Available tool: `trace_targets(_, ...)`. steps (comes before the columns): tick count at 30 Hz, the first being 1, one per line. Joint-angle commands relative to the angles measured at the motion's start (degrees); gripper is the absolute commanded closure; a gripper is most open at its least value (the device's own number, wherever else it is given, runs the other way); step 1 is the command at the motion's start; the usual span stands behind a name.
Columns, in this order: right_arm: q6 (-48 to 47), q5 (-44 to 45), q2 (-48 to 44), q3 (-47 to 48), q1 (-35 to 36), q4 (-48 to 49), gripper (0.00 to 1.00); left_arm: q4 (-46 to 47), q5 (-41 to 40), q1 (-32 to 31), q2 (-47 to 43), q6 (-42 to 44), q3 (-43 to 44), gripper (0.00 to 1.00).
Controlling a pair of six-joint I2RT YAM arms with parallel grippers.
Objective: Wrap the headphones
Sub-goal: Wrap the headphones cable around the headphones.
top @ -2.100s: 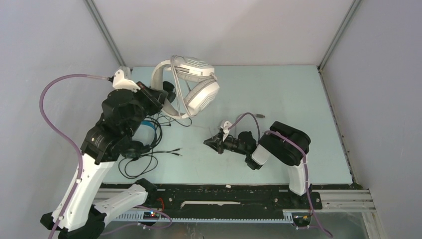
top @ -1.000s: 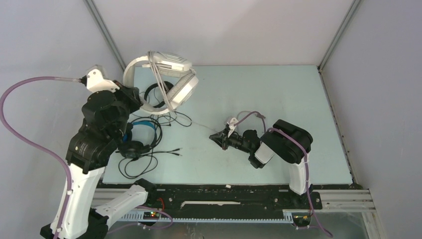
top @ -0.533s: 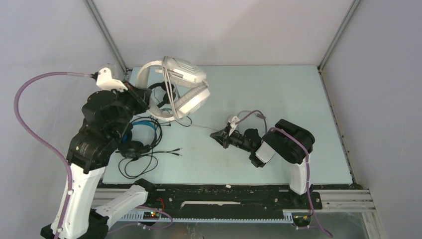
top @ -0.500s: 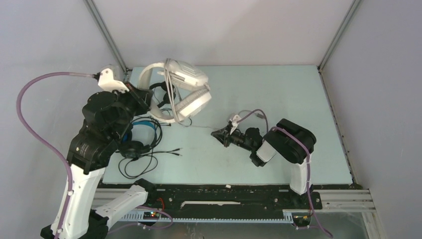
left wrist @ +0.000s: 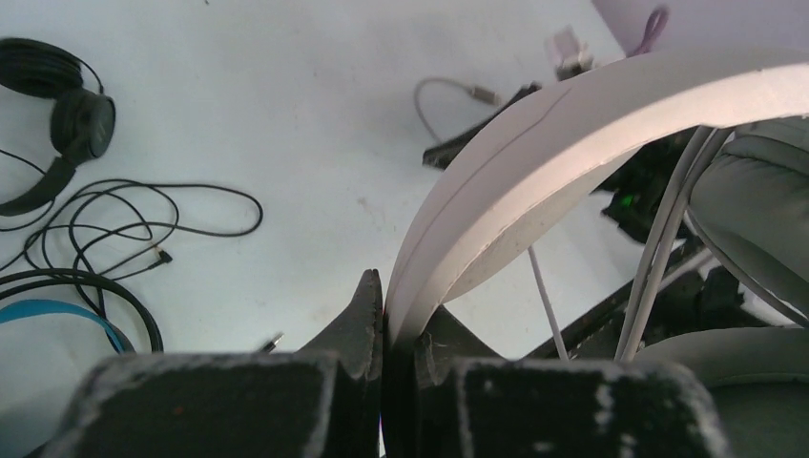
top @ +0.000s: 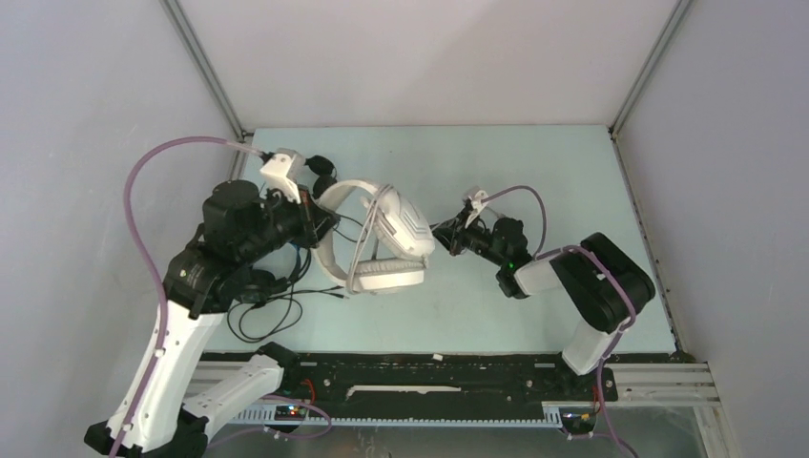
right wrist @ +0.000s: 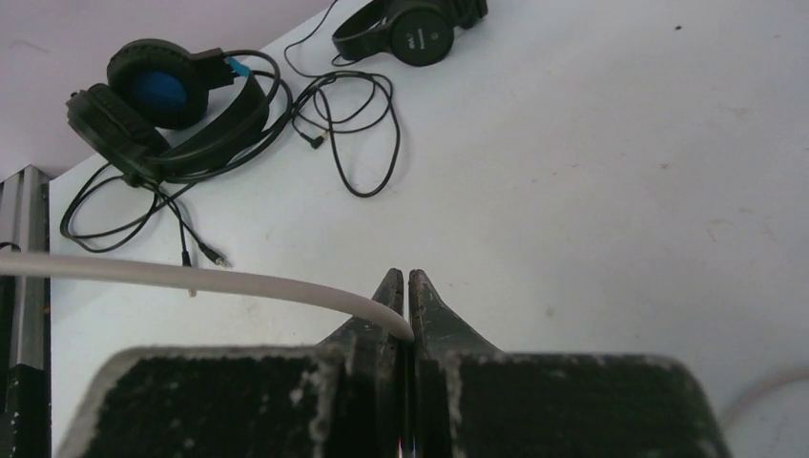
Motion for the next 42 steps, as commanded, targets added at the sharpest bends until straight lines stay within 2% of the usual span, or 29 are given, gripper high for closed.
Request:
trace_targets(1, 0.1, 0.3, -6.5, 4.0, -2.2, -14.4, 1.0, 7.3, 9.1, 0.1, -2.8, 4.2, -3.3, 1.0)
trace_targets(4, -2.1, -0.3, -11.3, 7.5, -2.4, -27.2, 1.0, 6.3, 9.4, 0.1, -2.5, 8.8, -4.9, 1.0)
trace_targets(10, -4.5, 0.1, -16.6, 17.3, -2.4, -51.0, 1.0, 2.5, 5.1, -0.3, -1.8, 17.9, -7.5, 1.0)
trace_targets(16, -3.8, -7.6, -19.5, 26.1, -2.4, -65.8, 1.0, 3.4, -6.3, -2.8, -1.8, 24.0, -11.1, 1.0)
trace_targets(21, -2.4, -14.4, -21.8, 30.5, -2.4, -74.4, 1.0, 5.0, -16.8, -7.6, -1.0, 28.9, -13.4, 1.0)
trace_targets(25, -0.9, -19.2, -22.7, 32.7, -2.4, -77.2, 1.0, 6.3, -24.4, -10.8, -0.5, 31.0, -14.0, 1.0)
trace_targets(32, 5.6, -25.0, -24.2, 32.8, -2.3, -73.5, 1.0, 8.8, -33.0, -14.3, -0.7, 33.5, -15.6, 1.0)
trace_targets(37, 9.1, -27.6, -25.8, 32.8, -1.7, -71.2, 1.0, 9.3, -35.6, -15.1, -0.9, 34.8, -16.2, 1.0)
trace_targets(42, 14.4, -29.6, -26.0, 32.9, -0.2, -64.5, 1.0, 10.9, -33.7, -15.2, -2.5, 35.3, -17.6, 1.0)
